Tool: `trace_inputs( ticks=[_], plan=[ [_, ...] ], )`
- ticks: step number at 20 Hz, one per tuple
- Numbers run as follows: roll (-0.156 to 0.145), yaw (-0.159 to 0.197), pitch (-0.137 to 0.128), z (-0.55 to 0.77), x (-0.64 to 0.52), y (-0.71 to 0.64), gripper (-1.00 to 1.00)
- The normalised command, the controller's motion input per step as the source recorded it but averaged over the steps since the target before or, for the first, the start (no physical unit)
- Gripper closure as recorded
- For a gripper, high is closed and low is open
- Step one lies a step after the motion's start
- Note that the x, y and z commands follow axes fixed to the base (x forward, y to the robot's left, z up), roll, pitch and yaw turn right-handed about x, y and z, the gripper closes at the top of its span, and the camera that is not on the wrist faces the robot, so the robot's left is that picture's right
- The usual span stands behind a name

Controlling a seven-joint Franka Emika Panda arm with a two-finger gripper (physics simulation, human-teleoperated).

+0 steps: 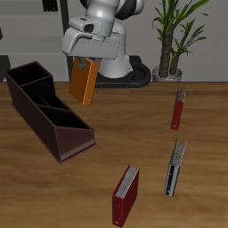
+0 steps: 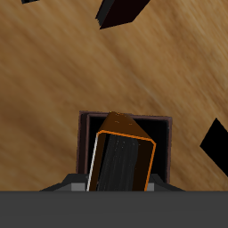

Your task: Place the orange book into the right desk caddy's left compartment

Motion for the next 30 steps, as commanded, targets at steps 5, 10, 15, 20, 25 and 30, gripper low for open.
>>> trace_inputs(
  ticks=[5, 10, 15, 20, 25, 30],
  plan=[
    [-0.014, -0.009, 0.013, -0.10, -0.07, -0.05, 1.00],
    [-0.012, -0.011, 0.022, -0.10, -0.03, -0.07, 1.00],
    [-0.013, -0.004, 0.004, -0.02, 0.03, -0.05, 1.00],
    [-0.014, -0.017, 0.006, -0.02, 0.04, -0.05, 1.00],
    [-0.008, -0.022, 0.028, -0.09, 0.10, -0.06, 1.00],
    [-0.012, -0.009, 0.013, -0.08, 0.04, -0.02, 1.00]
  ],
)
